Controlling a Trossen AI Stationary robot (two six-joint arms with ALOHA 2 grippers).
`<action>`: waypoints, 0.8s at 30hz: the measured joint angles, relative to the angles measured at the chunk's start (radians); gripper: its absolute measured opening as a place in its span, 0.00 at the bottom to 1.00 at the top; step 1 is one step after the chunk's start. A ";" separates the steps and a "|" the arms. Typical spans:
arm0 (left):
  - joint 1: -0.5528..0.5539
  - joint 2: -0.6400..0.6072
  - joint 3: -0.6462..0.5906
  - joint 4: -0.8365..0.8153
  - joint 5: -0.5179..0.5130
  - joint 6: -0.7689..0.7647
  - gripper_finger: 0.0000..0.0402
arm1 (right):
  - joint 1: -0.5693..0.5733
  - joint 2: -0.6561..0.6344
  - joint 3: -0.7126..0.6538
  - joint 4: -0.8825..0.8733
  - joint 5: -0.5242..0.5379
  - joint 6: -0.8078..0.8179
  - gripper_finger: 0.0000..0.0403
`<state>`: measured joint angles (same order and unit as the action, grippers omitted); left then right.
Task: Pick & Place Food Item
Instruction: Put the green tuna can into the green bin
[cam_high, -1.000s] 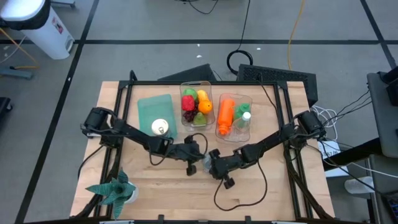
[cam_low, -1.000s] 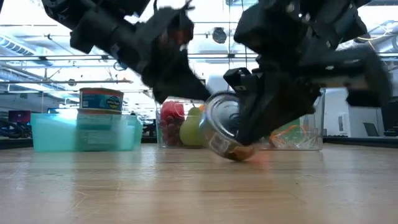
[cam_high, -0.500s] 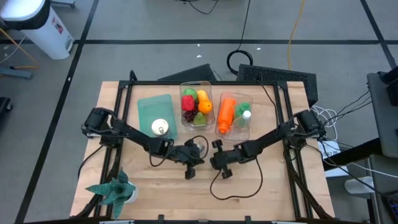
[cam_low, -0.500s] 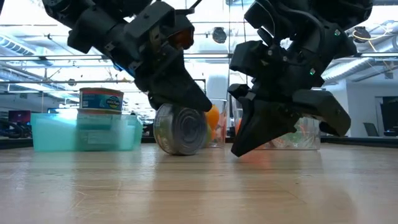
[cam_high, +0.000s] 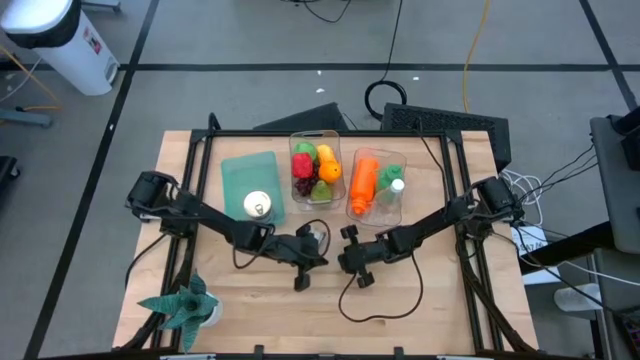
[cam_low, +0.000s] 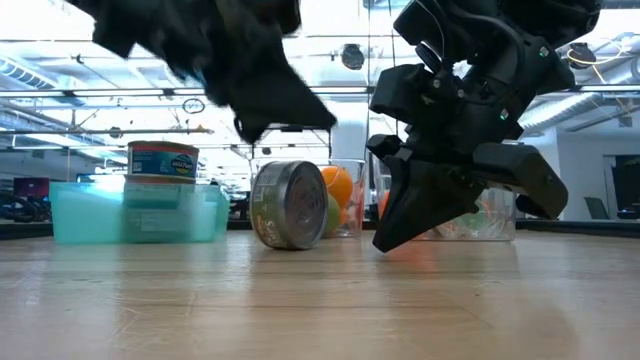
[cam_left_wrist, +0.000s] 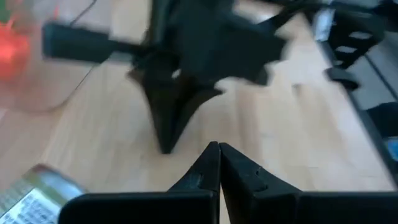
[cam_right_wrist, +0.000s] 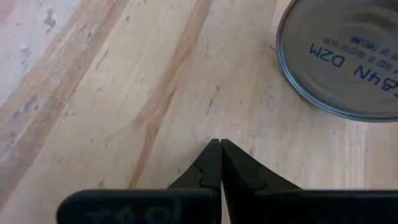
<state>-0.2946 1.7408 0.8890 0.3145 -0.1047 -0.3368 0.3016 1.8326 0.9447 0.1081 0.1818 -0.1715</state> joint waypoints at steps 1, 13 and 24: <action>-0.008 -0.018 0.000 -0.005 0.000 0.008 0.02 | 0.000 0.000 0.000 0.000 0.000 0.000 0.00; -0.154 -0.129 0.000 -0.291 -0.419 -0.109 0.07 | 0.001 -0.001 0.000 0.033 0.000 0.002 0.00; -0.212 -0.124 -0.004 -0.348 -0.584 -0.138 0.64 | 0.001 -0.001 0.000 0.098 0.061 -0.005 0.00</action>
<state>-0.5069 1.6172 0.8854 -0.0337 -0.6892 -0.4752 0.3022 1.8317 0.9451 0.2058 0.2431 -0.1769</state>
